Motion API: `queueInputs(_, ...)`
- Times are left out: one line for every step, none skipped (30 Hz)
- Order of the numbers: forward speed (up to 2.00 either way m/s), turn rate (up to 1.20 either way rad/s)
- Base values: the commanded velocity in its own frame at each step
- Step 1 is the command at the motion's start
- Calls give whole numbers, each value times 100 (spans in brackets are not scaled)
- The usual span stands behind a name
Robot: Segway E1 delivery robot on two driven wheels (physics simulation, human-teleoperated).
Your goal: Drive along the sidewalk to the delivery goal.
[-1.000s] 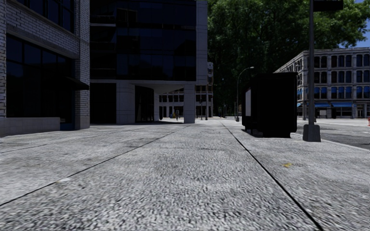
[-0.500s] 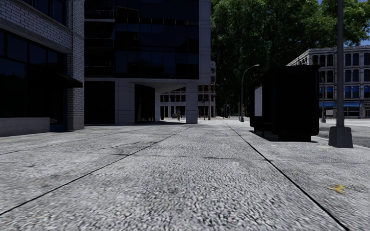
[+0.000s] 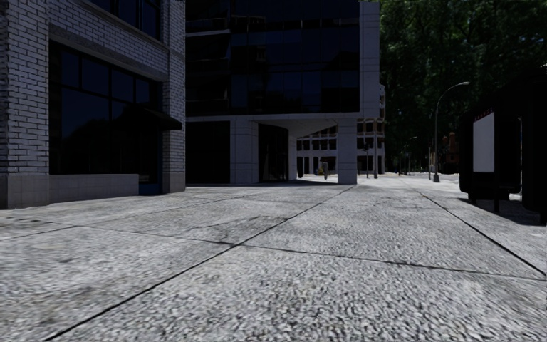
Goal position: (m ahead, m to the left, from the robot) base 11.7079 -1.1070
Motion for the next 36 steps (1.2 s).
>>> queueInputs(186,27)
queueInputs(186,13)
queueInputs(186,8)
queueInputs(186,8)
queueInputs(186,7)
queueInputs(186,5)
queueInputs(186,2)
queueInputs(186,1)
queueInputs(186,0)
queueInputs(186,0)
queueInputs(186,0)
queueInputs(186,0)
queueInputs(186,0)
queueInputs(186,0)
queueInputs(186,0)
queueInputs(186,0)
queueInputs(186,0)
queueInputs(186,0)
queueInputs(186,0)
queueInputs(186,0)
queueInputs(186,0)
queueInputs(186,-7)
queueInputs(186,-7)
queueInputs(186,-48)
queueInputs(186,-99)
queueInputs(186,-120)
queueInputs(186,-120)
queueInputs(186,-120)
queueInputs(186,-120)
queueInputs(186,-75)
queueInputs(186,-1)
queueInputs(186,-1)
queueInputs(186,0)
queueInputs(186,0)
queueInputs(186,0)
queueInputs(186,0)
